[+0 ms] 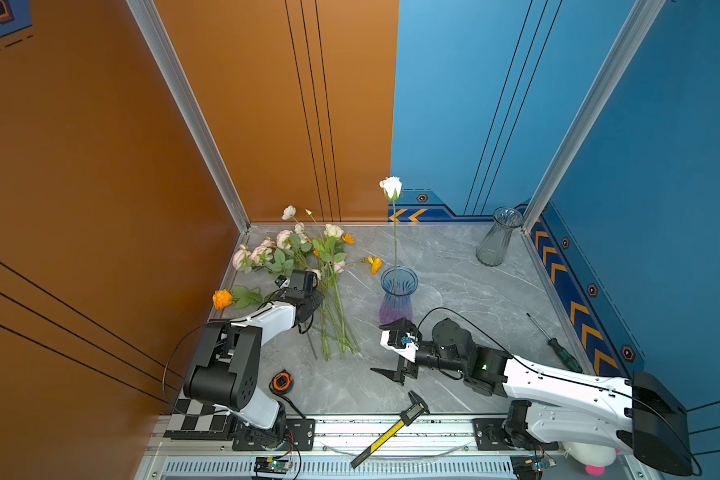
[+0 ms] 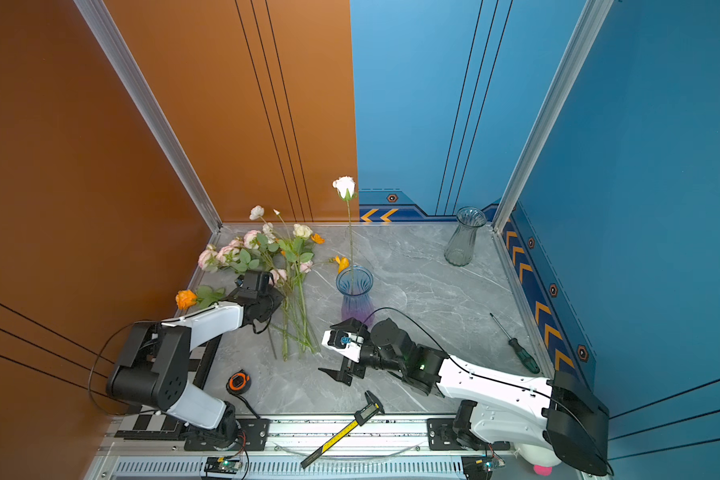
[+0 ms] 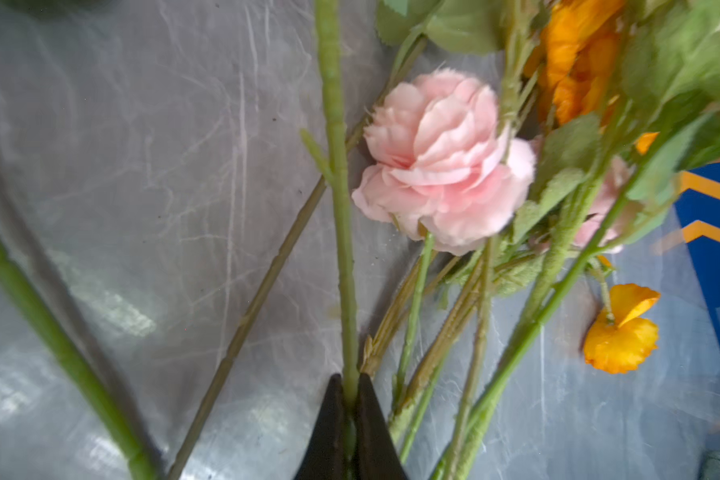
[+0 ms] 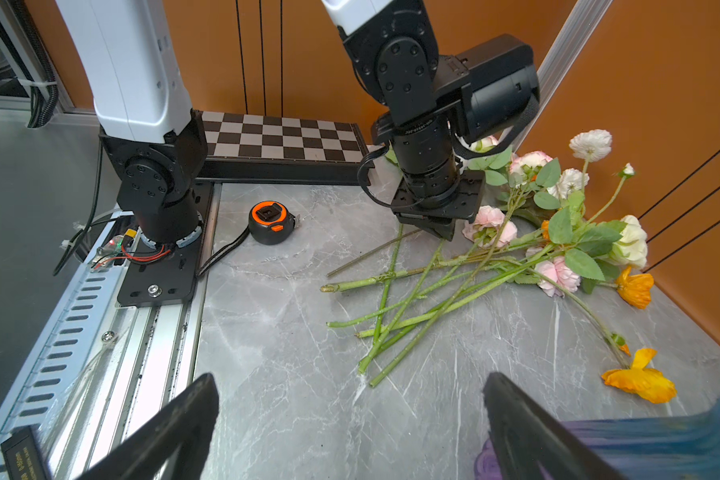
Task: Arrange the flowers into the vase
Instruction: 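Grasp a pink rose stem with the left gripper and lift it upright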
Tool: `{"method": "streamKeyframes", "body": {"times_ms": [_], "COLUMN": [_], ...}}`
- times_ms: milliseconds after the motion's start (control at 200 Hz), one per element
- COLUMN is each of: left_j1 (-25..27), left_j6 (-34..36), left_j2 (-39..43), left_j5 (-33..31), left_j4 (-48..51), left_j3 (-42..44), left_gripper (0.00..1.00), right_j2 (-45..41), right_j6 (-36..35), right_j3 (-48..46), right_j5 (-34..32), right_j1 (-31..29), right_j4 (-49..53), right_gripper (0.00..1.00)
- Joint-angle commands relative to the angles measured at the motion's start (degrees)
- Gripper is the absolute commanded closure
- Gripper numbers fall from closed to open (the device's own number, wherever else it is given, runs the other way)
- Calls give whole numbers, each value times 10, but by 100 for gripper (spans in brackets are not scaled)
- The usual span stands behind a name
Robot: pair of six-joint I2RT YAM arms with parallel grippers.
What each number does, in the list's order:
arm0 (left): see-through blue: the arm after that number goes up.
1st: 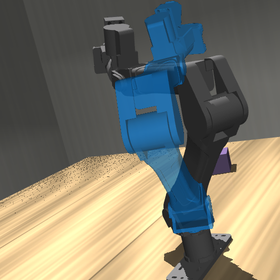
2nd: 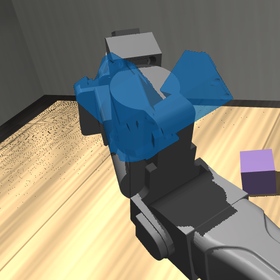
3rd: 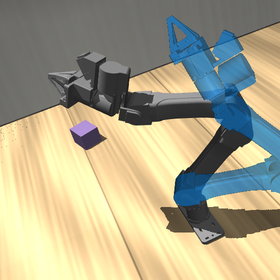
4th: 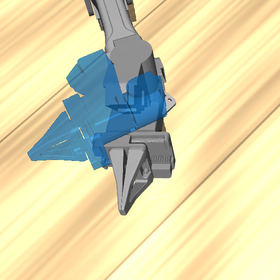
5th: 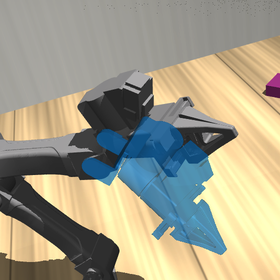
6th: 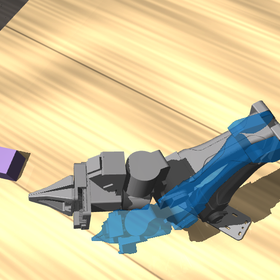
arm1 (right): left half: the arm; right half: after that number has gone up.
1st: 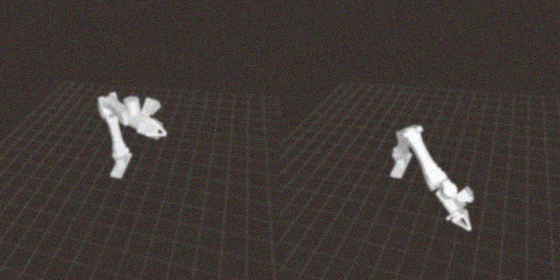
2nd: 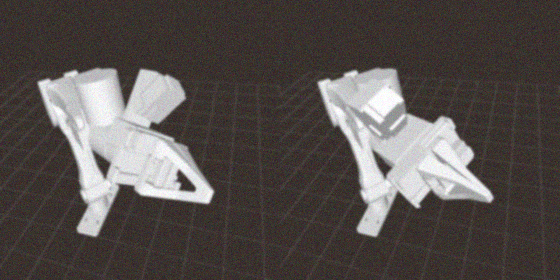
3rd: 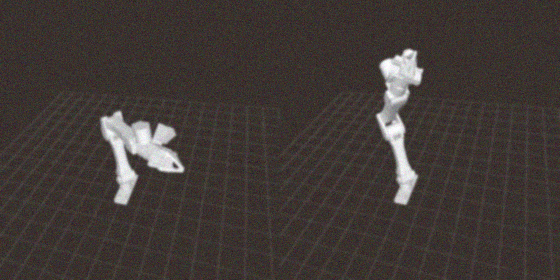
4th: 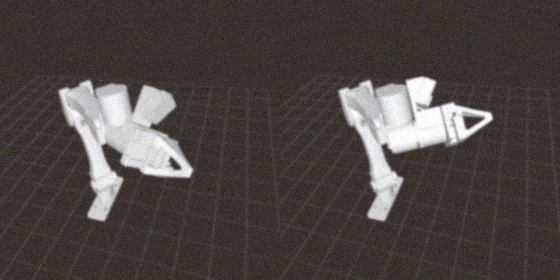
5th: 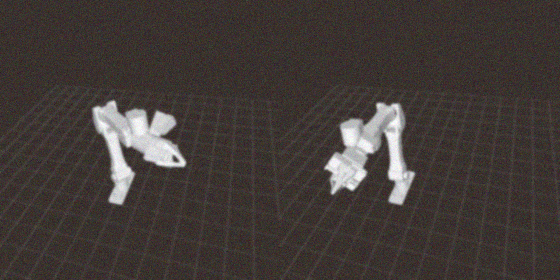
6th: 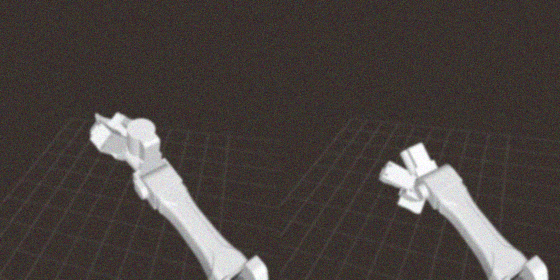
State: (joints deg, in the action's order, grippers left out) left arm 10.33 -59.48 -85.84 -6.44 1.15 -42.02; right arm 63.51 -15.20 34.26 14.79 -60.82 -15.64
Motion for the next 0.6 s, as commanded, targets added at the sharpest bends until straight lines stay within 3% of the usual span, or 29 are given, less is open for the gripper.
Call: {"method": "streamKeyframes", "body": {"times_ms": [0, 340, 596], "left_j1": [9, 26, 63], "left_j6": [-10, 25, 91], "left_j2": [58, 209, 249], "left_j5": [-38, -100, -134], "left_j4": [19, 111, 143], "left_j3": [20, 24, -30], "left_gripper": [99, 100, 100], "right_j2": [2, 0, -7], "right_j6": [-6, -4, -3], "right_j3": [19, 16, 13], "right_j5": [-10, -9, -12], "right_j1": [-4, -4, -2], "right_j4": [10, 8, 3], "right_gripper": [0, 0, 0]}}
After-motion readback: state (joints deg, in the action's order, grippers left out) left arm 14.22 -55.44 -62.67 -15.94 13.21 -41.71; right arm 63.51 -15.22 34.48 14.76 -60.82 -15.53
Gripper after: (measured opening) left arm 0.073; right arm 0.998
